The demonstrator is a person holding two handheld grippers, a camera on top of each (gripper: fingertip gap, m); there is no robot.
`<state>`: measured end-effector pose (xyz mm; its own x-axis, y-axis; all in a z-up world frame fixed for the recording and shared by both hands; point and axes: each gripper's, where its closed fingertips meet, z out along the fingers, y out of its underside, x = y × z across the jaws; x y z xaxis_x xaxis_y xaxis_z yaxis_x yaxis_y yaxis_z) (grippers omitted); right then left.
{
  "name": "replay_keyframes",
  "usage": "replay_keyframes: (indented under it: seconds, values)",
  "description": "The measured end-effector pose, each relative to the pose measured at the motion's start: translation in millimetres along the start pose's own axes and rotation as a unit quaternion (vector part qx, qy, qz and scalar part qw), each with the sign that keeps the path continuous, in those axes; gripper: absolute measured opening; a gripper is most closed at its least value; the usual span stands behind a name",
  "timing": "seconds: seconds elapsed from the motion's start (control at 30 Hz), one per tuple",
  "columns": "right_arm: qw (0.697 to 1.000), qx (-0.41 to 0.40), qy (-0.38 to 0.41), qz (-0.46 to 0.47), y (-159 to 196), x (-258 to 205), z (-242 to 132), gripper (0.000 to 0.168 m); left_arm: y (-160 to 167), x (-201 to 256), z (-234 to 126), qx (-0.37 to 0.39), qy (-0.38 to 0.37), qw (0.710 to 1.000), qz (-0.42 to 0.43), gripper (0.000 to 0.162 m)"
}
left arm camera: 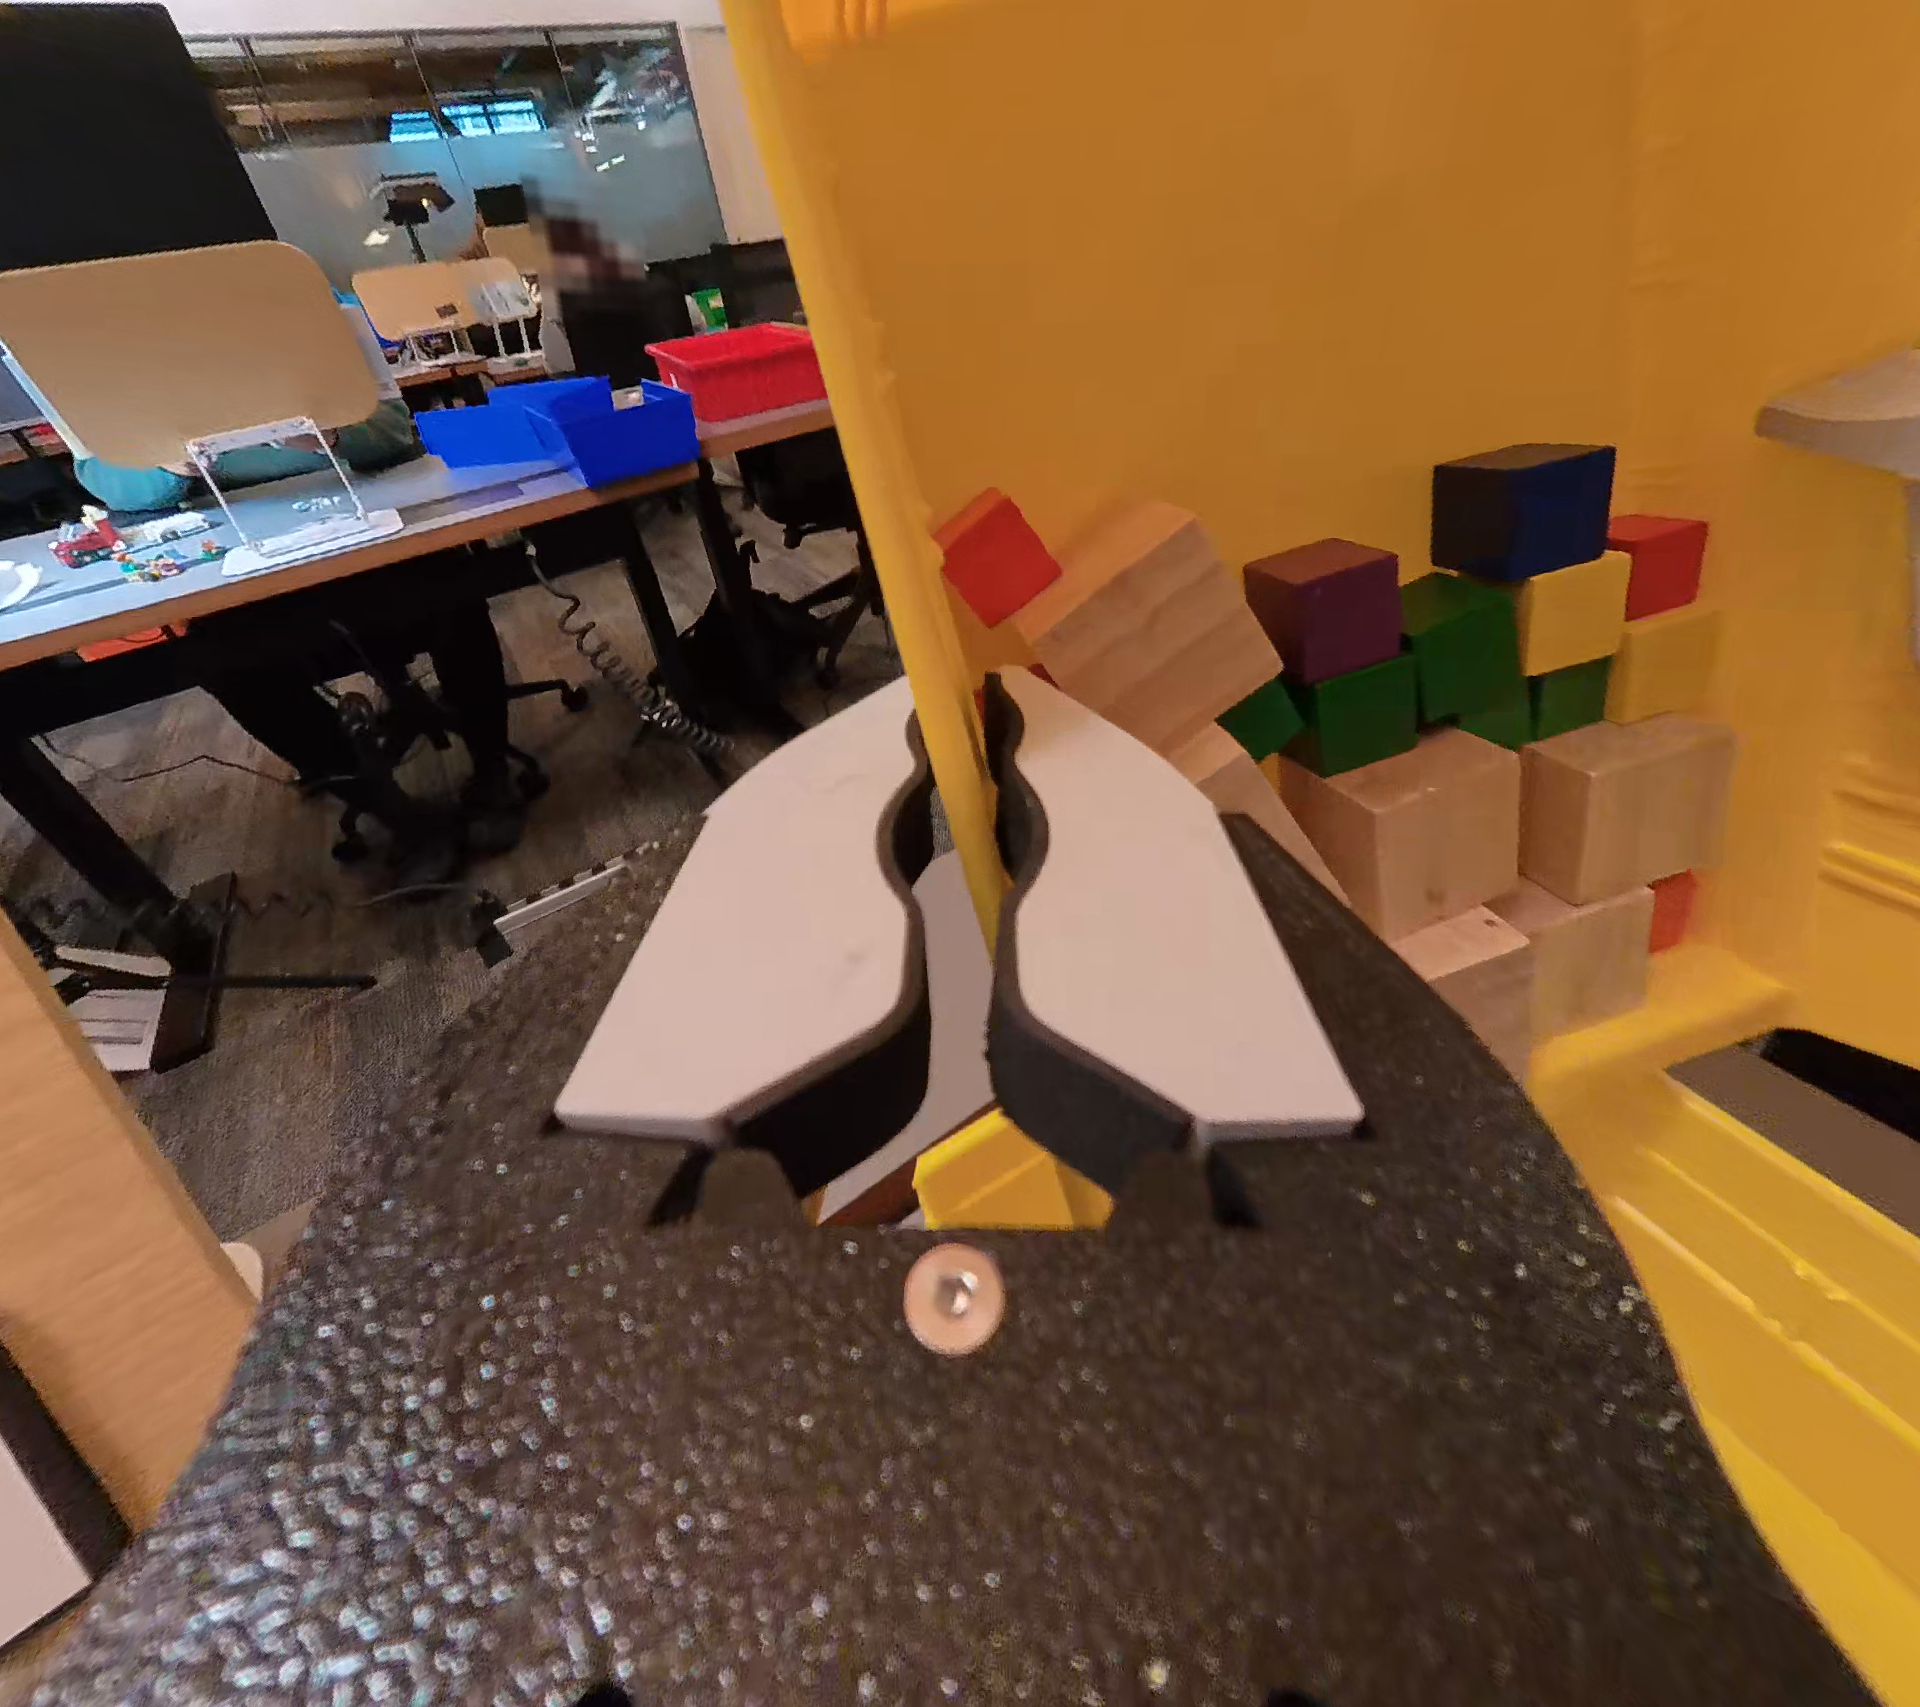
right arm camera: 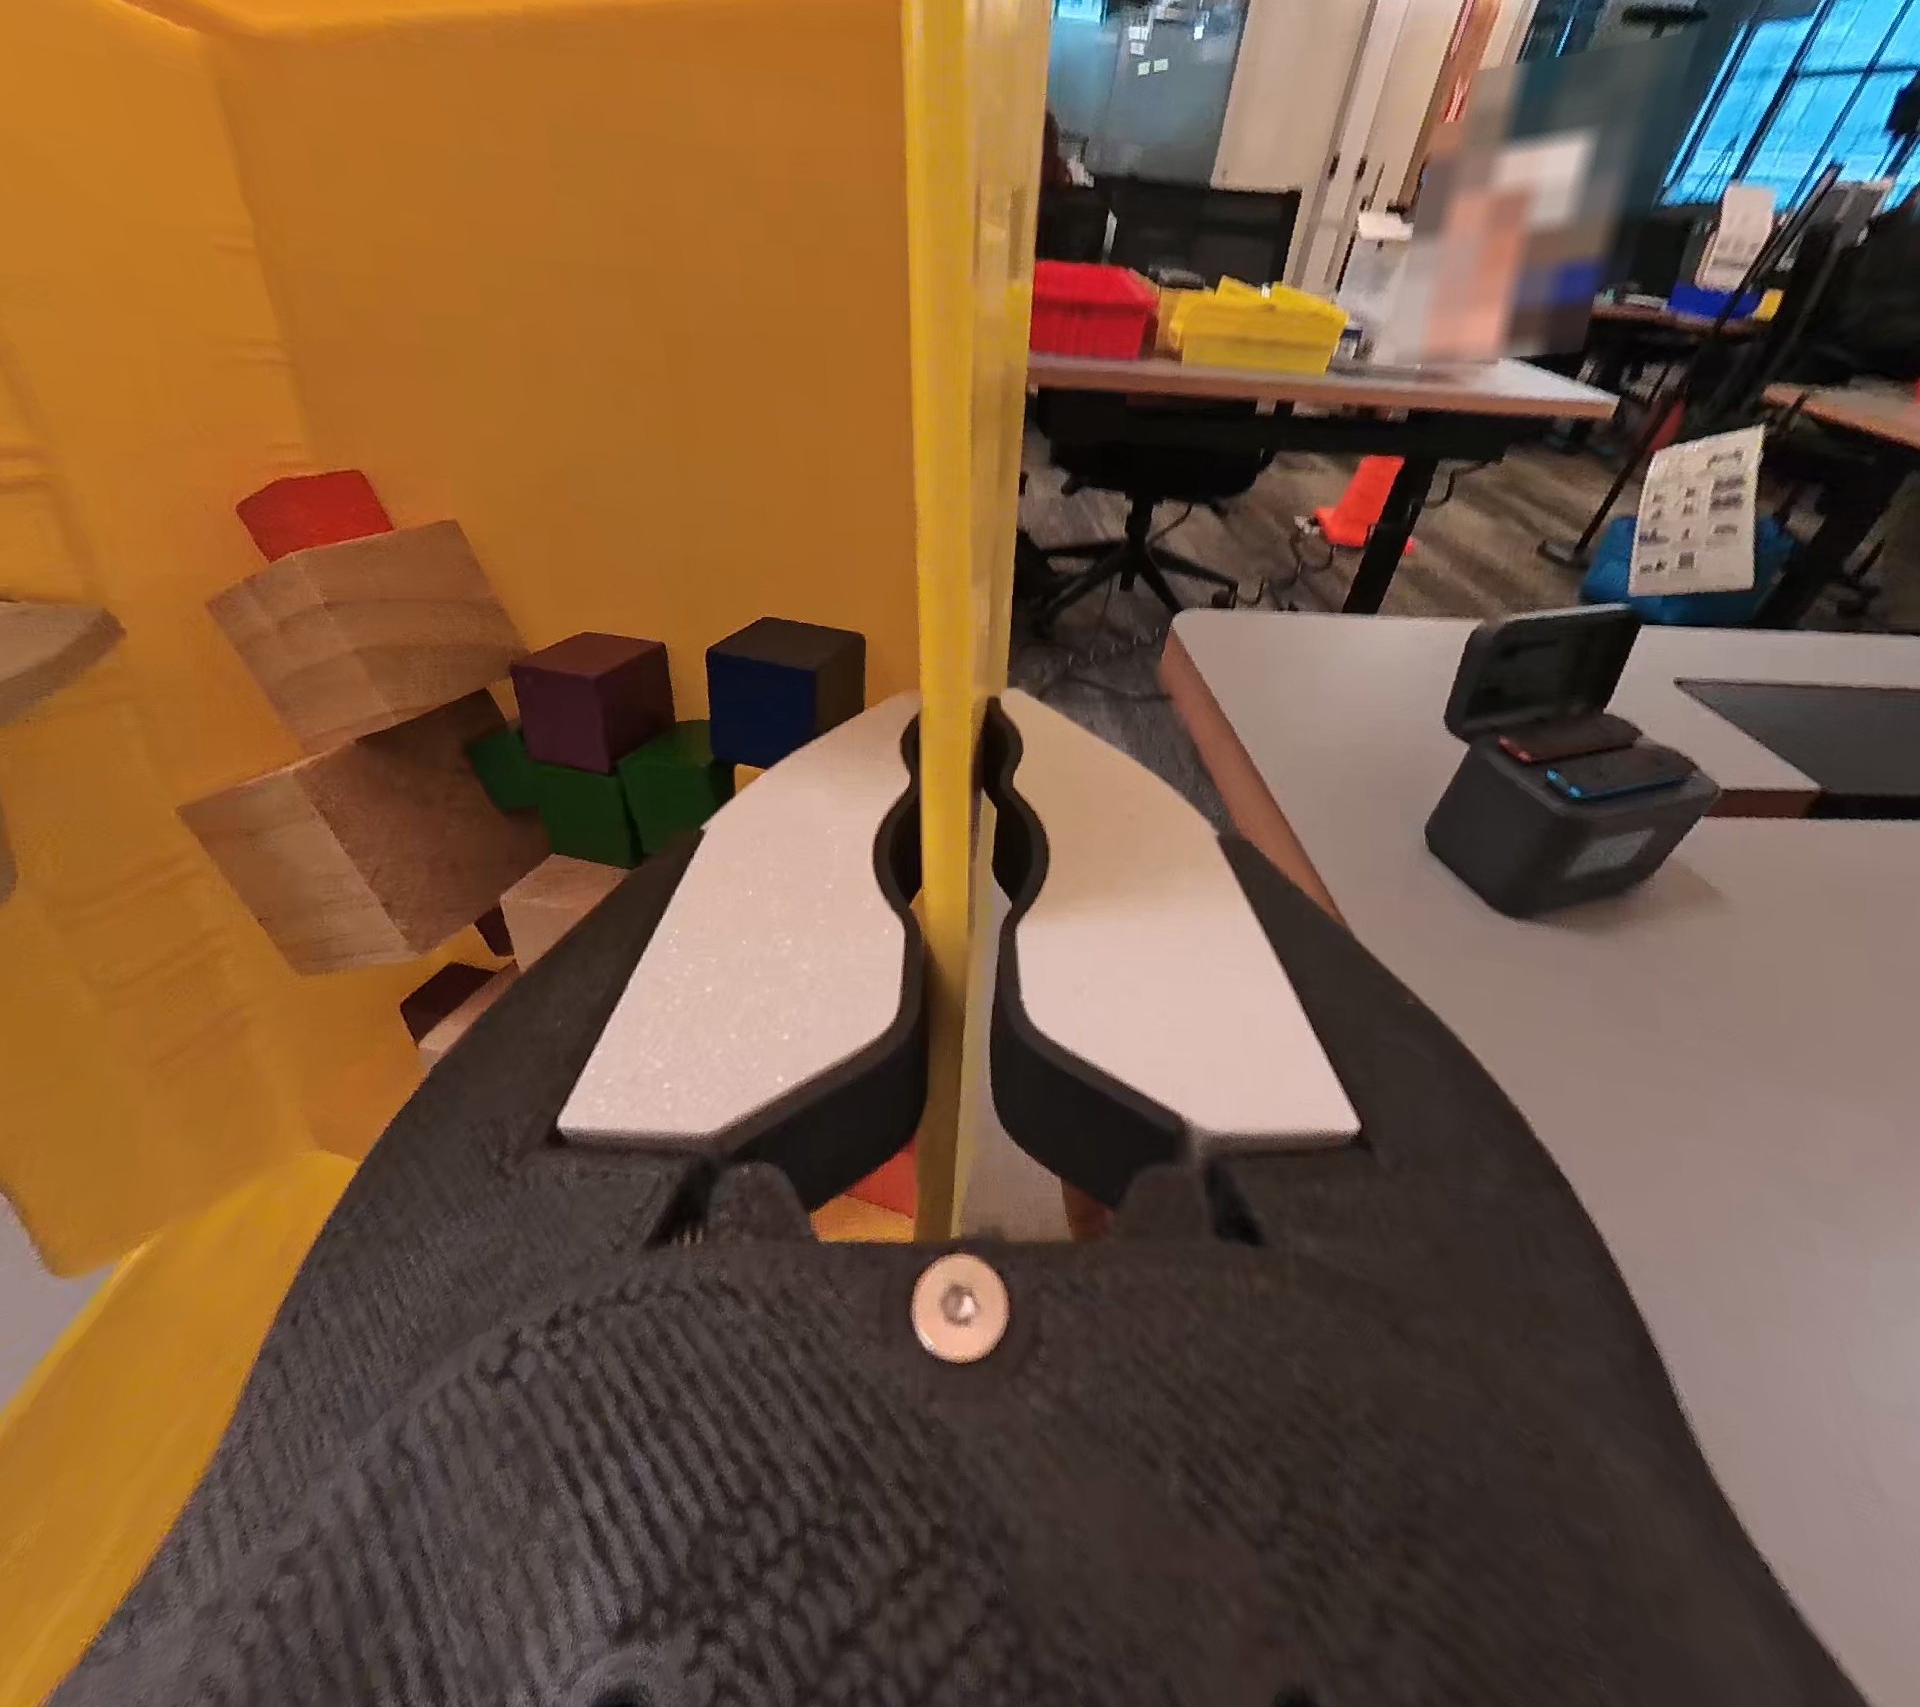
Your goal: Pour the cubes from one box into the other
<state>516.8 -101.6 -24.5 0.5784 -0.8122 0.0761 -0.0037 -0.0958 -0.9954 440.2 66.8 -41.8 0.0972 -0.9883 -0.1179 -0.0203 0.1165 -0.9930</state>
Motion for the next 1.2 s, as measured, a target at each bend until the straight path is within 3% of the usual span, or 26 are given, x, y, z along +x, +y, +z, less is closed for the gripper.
replay_keyframes:
  seconds: [0.23, 0.83, 1.2]
  values:
    - [0.997, 0.069, -0.006, 0.017, -15, -2, -2, 0.008, -11, -2, -3, 0.038, -0.014, 0.999, 0.004, 0.006]
    - [0.996, 0.061, -0.020, 0.064, 11, 2, 7, 0.009, 10, 4, 0, 0.030, -0.002, 0.999, 0.028, 0.009]
    - [0.988, 0.114, -0.042, 0.100, -12, 0, 3, 0.008, -17, 3, -12, 0.074, -0.014, 0.996, 0.056, 0.011]
